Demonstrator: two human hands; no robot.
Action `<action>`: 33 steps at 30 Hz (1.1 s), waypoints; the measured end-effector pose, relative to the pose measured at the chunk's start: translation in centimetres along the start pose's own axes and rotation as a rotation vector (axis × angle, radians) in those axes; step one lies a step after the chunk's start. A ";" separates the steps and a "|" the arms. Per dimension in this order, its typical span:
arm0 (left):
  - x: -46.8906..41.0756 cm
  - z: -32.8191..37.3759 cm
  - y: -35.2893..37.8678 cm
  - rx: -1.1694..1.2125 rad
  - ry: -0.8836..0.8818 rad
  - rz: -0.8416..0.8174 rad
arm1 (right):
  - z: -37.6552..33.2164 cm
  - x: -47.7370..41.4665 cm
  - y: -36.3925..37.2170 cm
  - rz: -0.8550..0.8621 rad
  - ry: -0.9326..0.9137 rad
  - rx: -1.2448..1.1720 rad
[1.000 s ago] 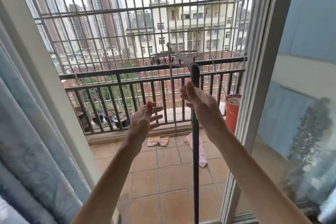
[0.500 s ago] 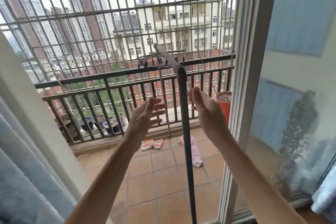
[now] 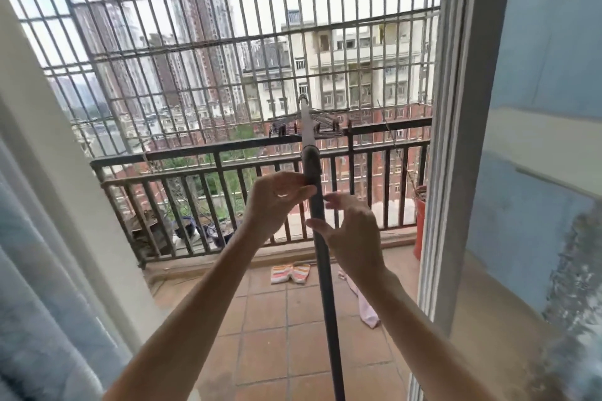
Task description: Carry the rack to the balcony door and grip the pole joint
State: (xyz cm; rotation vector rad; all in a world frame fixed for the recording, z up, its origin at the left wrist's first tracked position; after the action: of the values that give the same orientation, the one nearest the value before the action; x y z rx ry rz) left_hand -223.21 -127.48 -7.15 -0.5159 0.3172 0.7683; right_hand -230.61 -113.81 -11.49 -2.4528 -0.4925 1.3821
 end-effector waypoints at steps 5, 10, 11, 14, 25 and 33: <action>-0.7 1.3 0.8 -0.150 0.053 0.087 | 1.9 0.1 0.1 -0.062 -0.021 0.030; -0.9 2.1 2.4 -0.183 0.057 0.127 | 3.4 -0.3 -0.7 -0.109 -0.043 0.006; -0.9 2.3 2.8 -0.183 0.057 0.124 | 3.7 -0.4 -0.9 -0.127 -0.046 0.012; -1.1 2.6 4.0 -0.163 0.044 0.103 | 4.6 -0.6 -2.1 -0.153 -0.049 0.002; -1.3 4.8 10.0 -0.084 0.053 0.047 | 8.4 -0.5 -7.5 -0.126 -0.076 -0.026; -1.3 6.1 14.0 -0.005 0.057 0.006 | 10.7 -0.5 -10.9 -0.153 -0.092 -0.057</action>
State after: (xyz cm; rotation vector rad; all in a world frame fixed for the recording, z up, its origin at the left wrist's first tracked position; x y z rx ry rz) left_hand -233.77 -116.40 -6.05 -0.5427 0.3701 0.7615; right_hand -241.72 -103.36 -12.03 -2.3469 -0.7339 1.4404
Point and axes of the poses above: each hand's wrist, its own x-axis away from the middle knuckle, its own y-axis out of the palm, z = x × y, the point moved 7 cm from there along -x, towards the middle knuckle, and after that the axes turned 11 degrees about -y, right-handed, at the moved point
